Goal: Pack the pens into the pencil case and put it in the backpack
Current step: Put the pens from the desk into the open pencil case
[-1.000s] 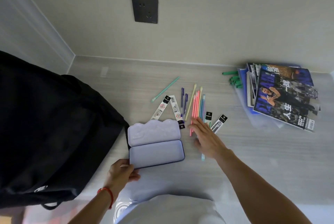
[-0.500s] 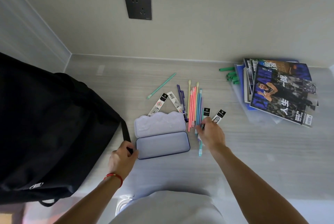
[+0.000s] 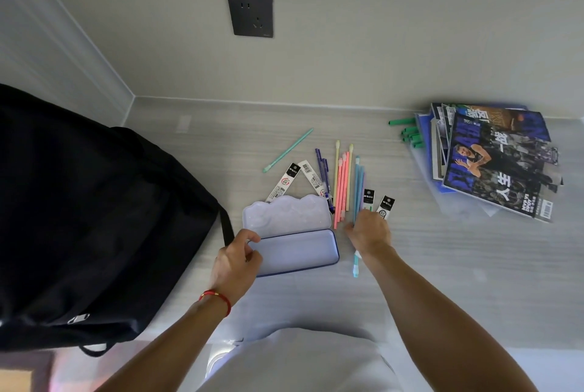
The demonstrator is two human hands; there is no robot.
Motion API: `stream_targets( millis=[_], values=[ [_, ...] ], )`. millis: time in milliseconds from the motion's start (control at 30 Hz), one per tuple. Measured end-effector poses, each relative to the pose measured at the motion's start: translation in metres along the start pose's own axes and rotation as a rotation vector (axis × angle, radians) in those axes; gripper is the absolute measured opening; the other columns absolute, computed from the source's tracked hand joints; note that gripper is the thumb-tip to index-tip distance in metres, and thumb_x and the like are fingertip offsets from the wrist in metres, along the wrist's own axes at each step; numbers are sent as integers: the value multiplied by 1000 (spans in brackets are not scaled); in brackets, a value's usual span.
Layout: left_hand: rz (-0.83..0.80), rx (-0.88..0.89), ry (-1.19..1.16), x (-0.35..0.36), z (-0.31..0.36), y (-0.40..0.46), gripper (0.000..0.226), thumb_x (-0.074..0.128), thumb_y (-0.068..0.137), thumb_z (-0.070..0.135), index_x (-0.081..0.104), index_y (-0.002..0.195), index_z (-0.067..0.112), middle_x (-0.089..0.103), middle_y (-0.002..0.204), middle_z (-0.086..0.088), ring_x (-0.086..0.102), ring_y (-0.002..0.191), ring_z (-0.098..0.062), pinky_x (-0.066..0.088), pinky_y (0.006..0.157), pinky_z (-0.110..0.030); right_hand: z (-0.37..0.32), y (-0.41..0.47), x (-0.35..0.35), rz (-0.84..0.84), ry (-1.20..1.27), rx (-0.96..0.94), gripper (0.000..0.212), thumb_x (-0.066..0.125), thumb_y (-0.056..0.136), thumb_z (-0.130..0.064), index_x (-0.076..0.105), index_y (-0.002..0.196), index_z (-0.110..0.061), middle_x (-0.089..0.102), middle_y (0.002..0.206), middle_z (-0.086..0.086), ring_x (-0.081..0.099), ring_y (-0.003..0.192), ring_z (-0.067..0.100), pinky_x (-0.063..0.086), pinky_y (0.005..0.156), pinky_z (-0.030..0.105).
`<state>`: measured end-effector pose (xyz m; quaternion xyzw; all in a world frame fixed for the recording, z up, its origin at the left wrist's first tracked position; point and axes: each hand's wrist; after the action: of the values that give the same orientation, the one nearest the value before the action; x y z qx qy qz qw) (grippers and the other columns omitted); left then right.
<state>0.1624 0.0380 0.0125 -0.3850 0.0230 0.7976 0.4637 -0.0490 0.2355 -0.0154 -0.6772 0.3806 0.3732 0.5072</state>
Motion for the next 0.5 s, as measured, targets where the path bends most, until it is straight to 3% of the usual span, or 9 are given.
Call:
stream_targets(
  millis=[100,233,333,433,500],
  values=[
    [-13,6,2,0,1,-1,28,51,89,8,56,101,33,59,64,-1,58,58,-19,51,48,-26,-1,0,-8,-16,4,-21,31,61,95,-32,67,104,-2,72,101,18,69,95,38,56,73,38],
    [-18,27,-6,2,1,-2,28,51,90,7,56,104,30,55,61,5,52,52,-12,41,44,-16,5,-3,-18,-41,118,22,21,59,95,-22,65,92,-2,73,93,20,71,86,39,61,74,41],
    [-26,44,-36,3,5,-2,27,51,90,7,57,101,31,54,59,6,50,49,-11,40,41,-13,11,-13,-24,-11,283,10,25,55,98,-22,59,81,-5,72,82,17,73,69,30,61,62,40],
    [-52,-1,-152,2,10,1,24,51,89,11,61,95,32,62,69,-1,59,54,-14,48,47,-17,7,-36,-30,-156,417,-179,22,57,100,-27,56,83,-13,71,75,6,62,42,3,48,39,26],
    [-37,-88,-311,-1,12,7,22,54,88,11,63,94,30,66,80,-9,63,53,-14,52,51,-25,-2,-51,-30,-252,316,-357,20,55,101,-27,55,88,-13,72,78,6,65,45,8,47,39,25]
  ],
)
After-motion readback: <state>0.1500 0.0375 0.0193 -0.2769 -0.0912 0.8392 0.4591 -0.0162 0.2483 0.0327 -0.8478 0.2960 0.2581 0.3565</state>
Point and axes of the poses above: each hand's wrist, its own y-axis towards the middle knuckle, its own x-axis out of the palm, z = x × y
